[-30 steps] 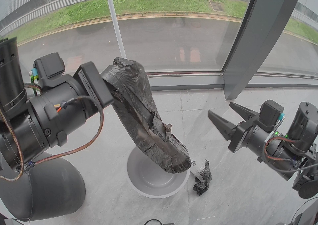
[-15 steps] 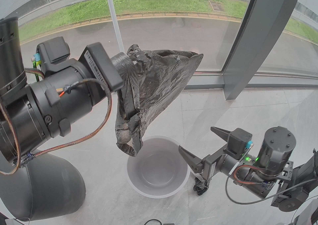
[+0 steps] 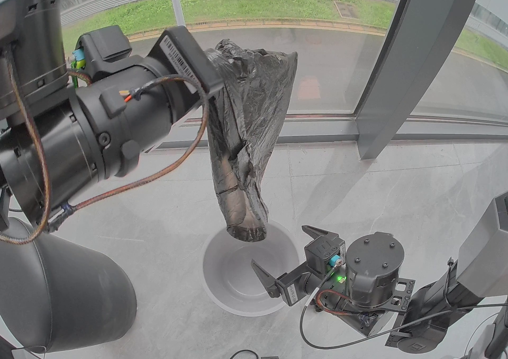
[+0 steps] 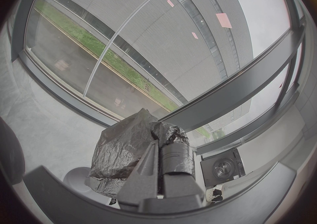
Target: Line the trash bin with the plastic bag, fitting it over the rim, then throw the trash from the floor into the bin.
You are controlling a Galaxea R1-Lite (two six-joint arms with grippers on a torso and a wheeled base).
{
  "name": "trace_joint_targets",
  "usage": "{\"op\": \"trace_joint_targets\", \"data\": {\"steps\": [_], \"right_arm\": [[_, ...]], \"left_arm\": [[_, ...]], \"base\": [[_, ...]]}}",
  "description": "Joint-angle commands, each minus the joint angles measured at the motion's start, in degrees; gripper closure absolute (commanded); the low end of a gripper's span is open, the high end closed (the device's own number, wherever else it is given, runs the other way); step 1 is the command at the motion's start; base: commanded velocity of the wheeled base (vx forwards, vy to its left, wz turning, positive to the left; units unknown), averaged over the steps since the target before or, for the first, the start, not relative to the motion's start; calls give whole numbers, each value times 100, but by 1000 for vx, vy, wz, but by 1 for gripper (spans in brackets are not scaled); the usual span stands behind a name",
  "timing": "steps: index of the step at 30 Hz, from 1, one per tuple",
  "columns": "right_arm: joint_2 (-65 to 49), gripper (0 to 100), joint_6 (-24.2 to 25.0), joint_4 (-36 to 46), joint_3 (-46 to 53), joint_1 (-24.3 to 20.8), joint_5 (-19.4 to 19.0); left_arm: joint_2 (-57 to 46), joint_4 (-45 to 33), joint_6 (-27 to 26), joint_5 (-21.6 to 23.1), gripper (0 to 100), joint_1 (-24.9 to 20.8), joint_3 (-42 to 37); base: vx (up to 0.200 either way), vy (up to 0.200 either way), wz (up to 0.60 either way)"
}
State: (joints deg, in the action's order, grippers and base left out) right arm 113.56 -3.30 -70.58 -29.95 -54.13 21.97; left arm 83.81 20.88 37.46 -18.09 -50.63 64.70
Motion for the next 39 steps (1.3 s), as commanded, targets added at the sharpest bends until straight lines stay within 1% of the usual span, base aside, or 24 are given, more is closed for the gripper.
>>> {"op": "trace_joint_targets", "data": {"steps": [1, 4, 7, 11, 16, 20, 21, 23, 39], "right_arm": [[185, 0, -48, 1, -99, 78, 1], [228, 0, -285, 1, -450, 376, 1], [483, 0, -399, 1, -907, 517, 1], [852, 0, -417, 10, -1408, 552, 9], [1248, 0, -408, 1, -1891, 570, 27], [1310, 0, -417, 1, -1962, 579, 44], [1362, 0, -417, -8, -1979, 623, 185], [1433, 0, -417, -17, -2023, 658, 255], [1617, 0, -425, -228, -2041, 675, 264]], "left_arm": [[92, -5, 7, -19, 100, 0, 61], [56, -14, 16, -19, 100, -17, 61], [-5, -23, 16, -28, 100, -79, 61], [-137, -199, 24, -28, 100, -132, 78], [-216, -392, 165, -28, 100, -140, 122], [-242, -436, 174, -28, 100, -149, 157], [-260, -436, 174, -28, 100, -158, 157], [-278, -445, 174, -28, 100, -167, 157], [-436, -524, 191, -19, 100, -193, 122]], "base": [[0, 0, 0], [0, 0, 0], [0, 0, 0], [0, 0, 0], [0, 0, 0], [0, 0, 0], [0, 0, 0], [0, 0, 0], [0, 0, 0]]}}
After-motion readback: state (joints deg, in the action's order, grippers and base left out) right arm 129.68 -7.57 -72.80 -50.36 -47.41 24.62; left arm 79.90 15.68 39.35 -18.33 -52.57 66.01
